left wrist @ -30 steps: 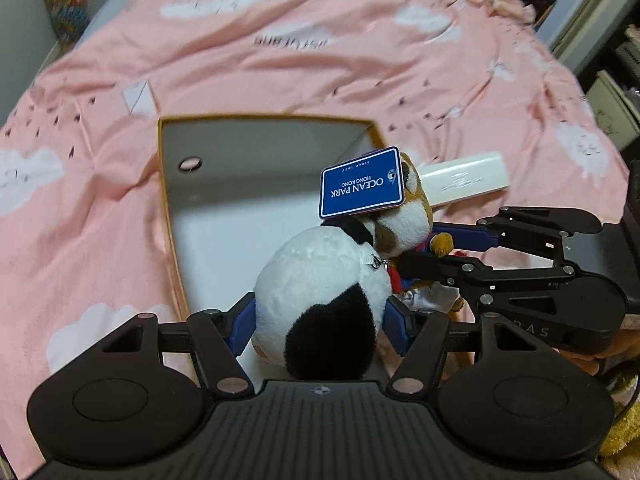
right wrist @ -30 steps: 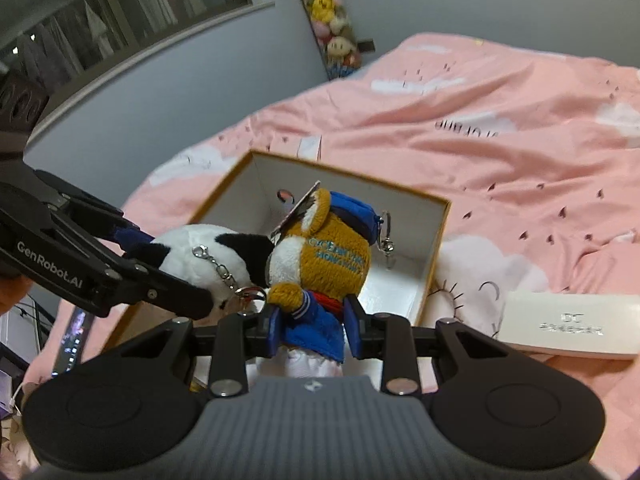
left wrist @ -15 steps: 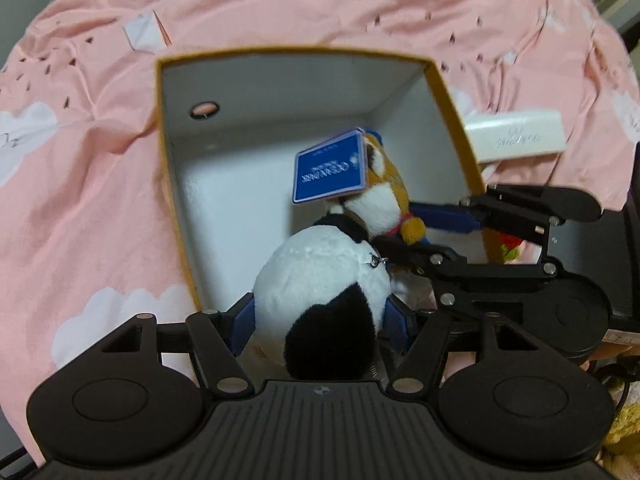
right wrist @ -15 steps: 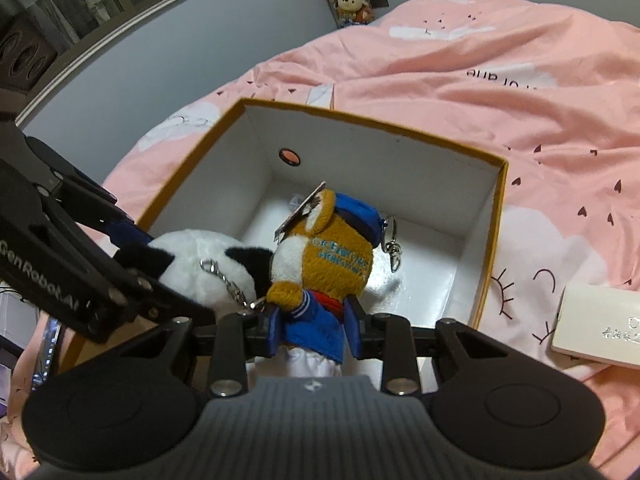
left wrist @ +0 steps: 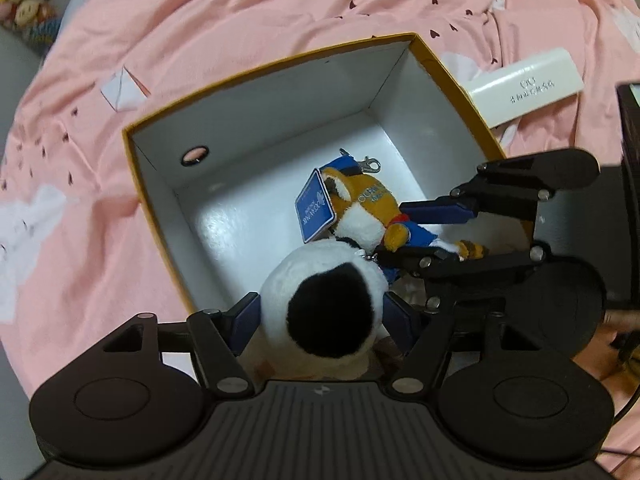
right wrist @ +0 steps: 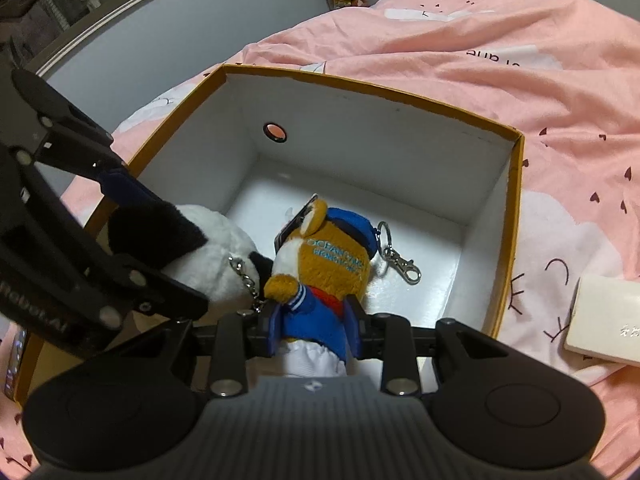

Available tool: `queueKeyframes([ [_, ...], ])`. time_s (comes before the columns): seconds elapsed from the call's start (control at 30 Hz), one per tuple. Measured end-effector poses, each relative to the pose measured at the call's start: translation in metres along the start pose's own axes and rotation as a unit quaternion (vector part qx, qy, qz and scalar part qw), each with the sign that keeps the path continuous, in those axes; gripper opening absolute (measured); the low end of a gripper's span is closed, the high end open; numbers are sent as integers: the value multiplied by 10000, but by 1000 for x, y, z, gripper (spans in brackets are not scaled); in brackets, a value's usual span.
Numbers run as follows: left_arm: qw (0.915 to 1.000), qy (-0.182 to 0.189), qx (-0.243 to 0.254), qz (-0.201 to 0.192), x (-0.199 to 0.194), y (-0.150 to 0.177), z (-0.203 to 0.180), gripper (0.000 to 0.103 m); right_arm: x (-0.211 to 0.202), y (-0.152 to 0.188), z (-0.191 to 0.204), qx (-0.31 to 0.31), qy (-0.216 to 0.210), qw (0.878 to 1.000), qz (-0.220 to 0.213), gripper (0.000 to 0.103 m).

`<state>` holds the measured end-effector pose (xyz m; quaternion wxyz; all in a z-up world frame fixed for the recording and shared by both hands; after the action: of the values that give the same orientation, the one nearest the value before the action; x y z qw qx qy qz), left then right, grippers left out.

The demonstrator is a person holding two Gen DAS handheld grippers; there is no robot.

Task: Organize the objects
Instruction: 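Lower the panda plush with the left tool while the right tool lowers the dog plush into the box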

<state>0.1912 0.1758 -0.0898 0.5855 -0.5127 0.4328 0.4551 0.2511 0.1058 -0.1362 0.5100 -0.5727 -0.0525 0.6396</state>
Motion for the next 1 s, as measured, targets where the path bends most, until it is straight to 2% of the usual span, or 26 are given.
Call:
queueKeyframes([
  [0.07, 9998, 5, 122, -140, -6, -2, 1, 76, 2, 0, 0, 29, -30, 10000, 8, 34],
  [0.27, 9962, 369, 717, -330, -22, -1, -12, 76, 6, -1, 4, 14, -52, 10000, 0, 34],
  [0.37, 9901, 243, 1321, -409, -19, 5, -25, 76, 7, 1, 7, 3, -71, 10000, 4, 34],
  [0.5, 9830, 547, 1697, -434, -16, 14, -46, 77, 6, 1, 5, 80, -137, 9999, -24, 34],
  [0.6, 9777, 344, 1991, -579, -8, 16, -54, 77, 5, 1, 1, 202, -209, 9996, -2, 34],
  [0.7, 9738, 97, 2169, -678, 4, 16, -55, 72, 4, 0, 1, 217, -270, 9994, 5, 34],
  [0.77, 9711, 96, 2276, -714, 11, 16, -56, 60, 3, 1, 2, 193, -303, 9994, 0, 34],
  [0.8, 9705, 70, 2295, -740, 13, 16, -56, 59, 3, 1, 2, 186, -316, 9993, 0, 34],
  [0.83, 9701, 52, 2305, -756, 14, 16, -55, 54, 3, 1, 1, 183, -316, 9993, 4, 34],
  [1.0, 9788, -121, 1927, -678, 13, 13, -39, 47, 2, -1, 0, 355, -398, 9986, 21, 34],
])
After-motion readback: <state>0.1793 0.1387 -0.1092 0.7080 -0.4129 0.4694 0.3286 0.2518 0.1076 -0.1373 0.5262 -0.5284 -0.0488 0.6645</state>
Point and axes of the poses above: each gripper's, at about its wrist camera, not at the fingertips, and x roughly the way its jaws point, z to its left, y to its underside, the point moved 9 cm from there along x, roughly the way its jaws point, and after that the axes turned 6 degrees about -z, right-handed, at the moved point
